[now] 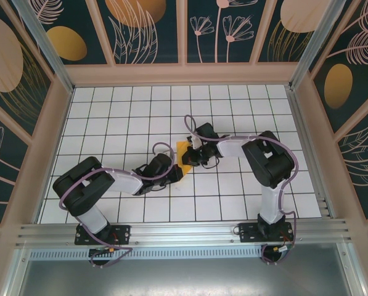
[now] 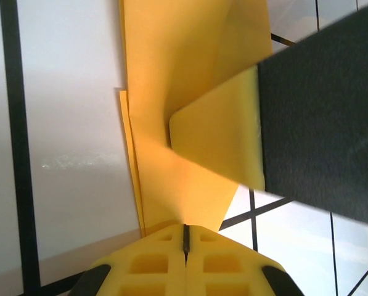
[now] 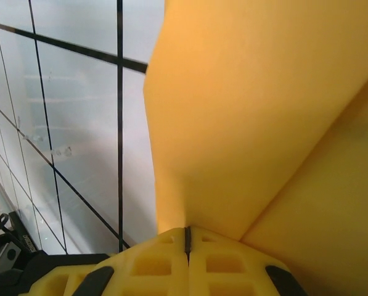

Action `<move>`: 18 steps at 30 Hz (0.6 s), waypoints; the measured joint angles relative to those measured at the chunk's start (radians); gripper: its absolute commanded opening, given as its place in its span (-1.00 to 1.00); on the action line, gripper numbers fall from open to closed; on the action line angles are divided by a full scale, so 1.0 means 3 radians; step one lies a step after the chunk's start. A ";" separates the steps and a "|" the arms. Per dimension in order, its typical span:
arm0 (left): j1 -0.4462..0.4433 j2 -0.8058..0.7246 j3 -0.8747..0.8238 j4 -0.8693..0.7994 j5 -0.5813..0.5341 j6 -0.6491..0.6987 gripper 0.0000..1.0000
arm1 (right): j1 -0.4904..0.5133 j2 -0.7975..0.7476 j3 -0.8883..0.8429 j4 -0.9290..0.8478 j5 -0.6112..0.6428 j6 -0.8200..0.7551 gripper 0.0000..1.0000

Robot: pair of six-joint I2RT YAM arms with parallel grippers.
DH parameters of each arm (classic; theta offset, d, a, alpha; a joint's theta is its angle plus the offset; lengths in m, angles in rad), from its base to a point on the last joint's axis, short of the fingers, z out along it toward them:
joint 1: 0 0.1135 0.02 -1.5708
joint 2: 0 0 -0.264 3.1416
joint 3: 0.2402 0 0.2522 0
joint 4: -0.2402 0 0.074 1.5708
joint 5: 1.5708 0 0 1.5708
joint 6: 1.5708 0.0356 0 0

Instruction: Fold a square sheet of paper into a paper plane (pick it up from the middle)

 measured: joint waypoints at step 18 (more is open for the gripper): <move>0.0003 0.0001 -0.0031 0.0061 0.0014 -0.0009 -1.00 | -0.0470 0.0350 0.0465 -0.0039 -0.0121 -0.0134 -0.90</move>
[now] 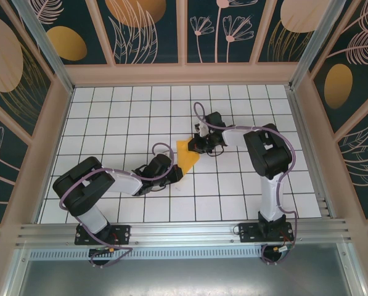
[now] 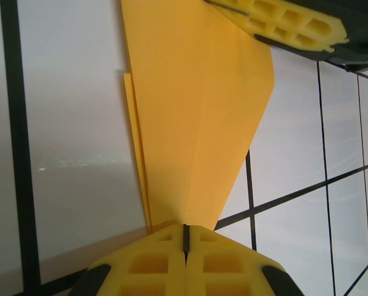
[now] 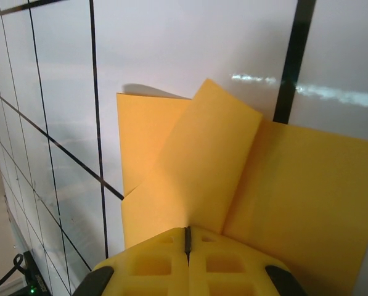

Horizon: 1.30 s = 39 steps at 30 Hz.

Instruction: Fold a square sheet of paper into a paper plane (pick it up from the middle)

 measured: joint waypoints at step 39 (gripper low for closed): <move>-0.0019 0.0033 0.0682 -0.0544 -0.0286 0.0206 -0.95 | 0.0463 -0.0743 -0.1064 0.0651 0.0591 0.0656 -0.86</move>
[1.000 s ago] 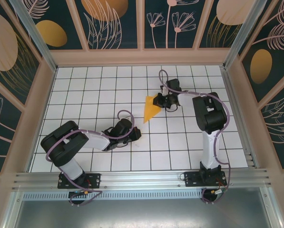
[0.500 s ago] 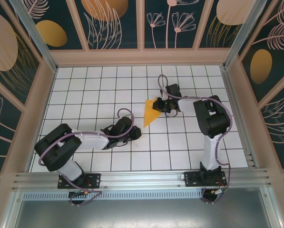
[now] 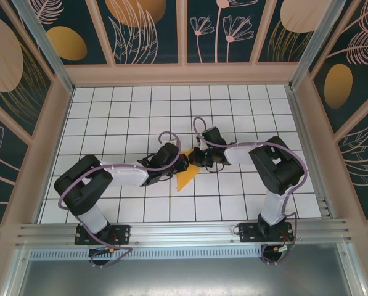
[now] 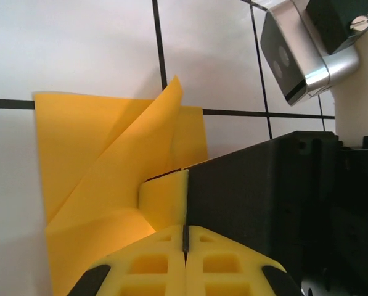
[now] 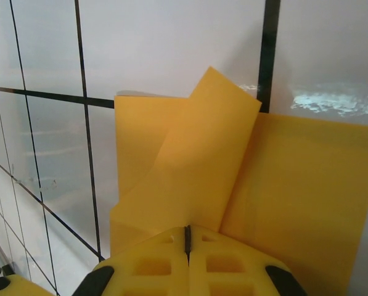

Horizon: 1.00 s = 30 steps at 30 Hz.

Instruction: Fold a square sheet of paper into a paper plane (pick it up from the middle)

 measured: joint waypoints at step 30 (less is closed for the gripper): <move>0.0009 -0.0045 -0.0381 0.0318 0.0249 -0.0118 -0.96 | -0.0025 0.0001 0.0005 -0.0004 -0.0009 -0.0013 -0.88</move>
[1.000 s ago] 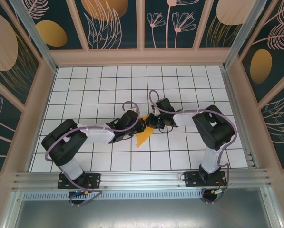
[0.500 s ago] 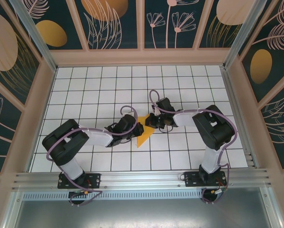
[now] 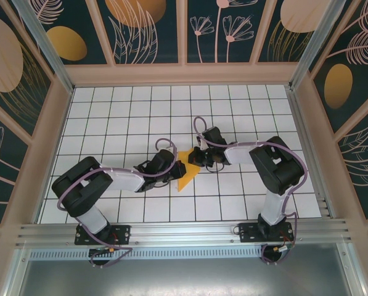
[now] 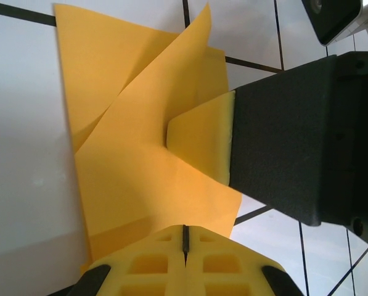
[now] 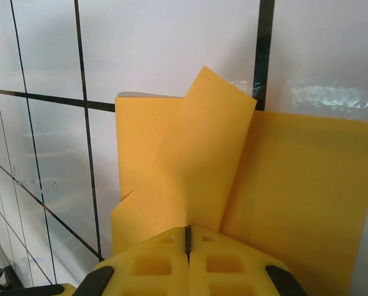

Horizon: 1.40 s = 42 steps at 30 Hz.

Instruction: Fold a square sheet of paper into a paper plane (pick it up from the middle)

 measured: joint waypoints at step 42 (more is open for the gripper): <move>0.0000 -0.0114 0.0041 -0.0369 -0.0043 0.0029 -0.33 | -0.0537 0.0072 0.0622 -0.0422 0.0322 -0.0401 -0.31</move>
